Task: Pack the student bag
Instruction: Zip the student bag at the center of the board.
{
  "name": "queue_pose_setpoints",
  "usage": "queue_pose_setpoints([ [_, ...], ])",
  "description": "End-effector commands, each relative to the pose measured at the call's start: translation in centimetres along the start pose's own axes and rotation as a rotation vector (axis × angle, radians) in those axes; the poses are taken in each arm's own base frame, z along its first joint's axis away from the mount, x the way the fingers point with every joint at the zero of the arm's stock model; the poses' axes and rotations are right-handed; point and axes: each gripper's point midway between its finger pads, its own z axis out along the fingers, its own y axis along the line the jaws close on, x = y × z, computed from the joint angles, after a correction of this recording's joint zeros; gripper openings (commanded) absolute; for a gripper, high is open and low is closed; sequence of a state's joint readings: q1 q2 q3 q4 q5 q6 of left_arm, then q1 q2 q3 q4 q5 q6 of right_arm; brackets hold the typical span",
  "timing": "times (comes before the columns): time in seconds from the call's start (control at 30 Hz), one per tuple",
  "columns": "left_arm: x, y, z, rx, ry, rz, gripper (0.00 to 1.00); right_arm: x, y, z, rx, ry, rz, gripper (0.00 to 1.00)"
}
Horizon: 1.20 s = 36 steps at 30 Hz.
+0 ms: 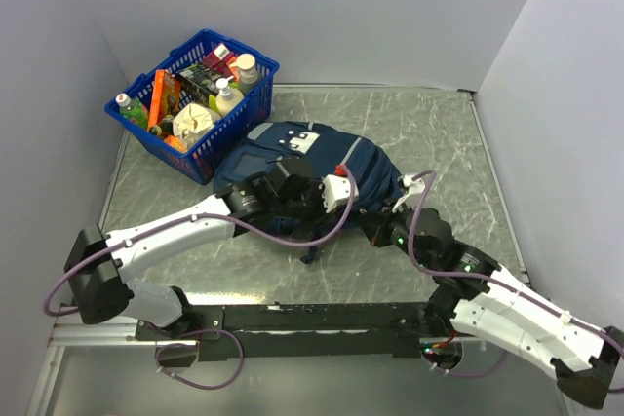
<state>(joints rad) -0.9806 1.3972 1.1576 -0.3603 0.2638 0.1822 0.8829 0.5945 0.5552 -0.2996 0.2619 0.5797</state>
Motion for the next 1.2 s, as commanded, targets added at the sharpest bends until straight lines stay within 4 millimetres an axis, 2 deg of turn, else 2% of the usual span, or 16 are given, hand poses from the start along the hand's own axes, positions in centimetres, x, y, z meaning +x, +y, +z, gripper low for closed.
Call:
queue_pose_setpoints([
  [0.0,-3.1,-0.4,-3.1,0.014,-0.136,0.098,0.01,1.1,-3.6,-1.4,0.126,0.09,0.004,0.0],
  [0.17,-0.6,-1.6,-3.8,0.079,-0.083,0.205,0.01,1.7,-4.9,-1.5,0.194,0.206,-0.001,0.0],
  [0.2,0.5,-2.0,-4.0,0.099,-0.049,0.218,0.01,1.7,-5.7,-1.7,0.226,0.22,0.001,0.0],
  [0.37,4.1,-2.4,-5.1,0.117,0.028,0.308,0.01,1.3,-6.5,-2.2,0.238,0.259,0.015,0.0],
  [0.5,6.0,-2.6,-5.8,0.126,0.067,0.338,0.01,0.6,-6.7,-2.2,0.271,0.289,0.049,0.0],
  [0.63,7.8,-3.1,-6.7,0.152,0.1,0.36,0.01,-1.1,-6.8,-2.3,0.302,0.274,0.055,0.0],
  [0.77,9.0,-4.8,-8.1,0.245,0.11,0.432,0.01,-1.3,-8.1,-1.6,0.35,0.283,0.055,0.0],
  [0.87,9.6,-6.2,-9.4,0.334,0.121,0.457,0.01,-0.7,-9.5,-0.6,0.396,0.3,0.054,0.0],
  [1.0,9.8,-7.3,-10.8,0.388,0.118,0.45,0.01,-1.1,-13.2,1.0,0.544,0.24,0.045,0.0],
  [1.1,9.9,-7.2,-11.0,0.355,0.094,0.455,0.01,-1.4,-13.1,1.7,0.532,0.207,0.054,0.0],
  [1.13,9.8,-7.0,-11.0,0.333,0.084,0.458,0.01,-1.1,-11.8,2.2,0.45,0.211,0.059,0.0],
  [1.17,10.1,-6.6,-11.0,0.295,0.084,0.434,0.08,-1.0,-10.9,2.4,0.403,0.206,0.059,0.0],
])
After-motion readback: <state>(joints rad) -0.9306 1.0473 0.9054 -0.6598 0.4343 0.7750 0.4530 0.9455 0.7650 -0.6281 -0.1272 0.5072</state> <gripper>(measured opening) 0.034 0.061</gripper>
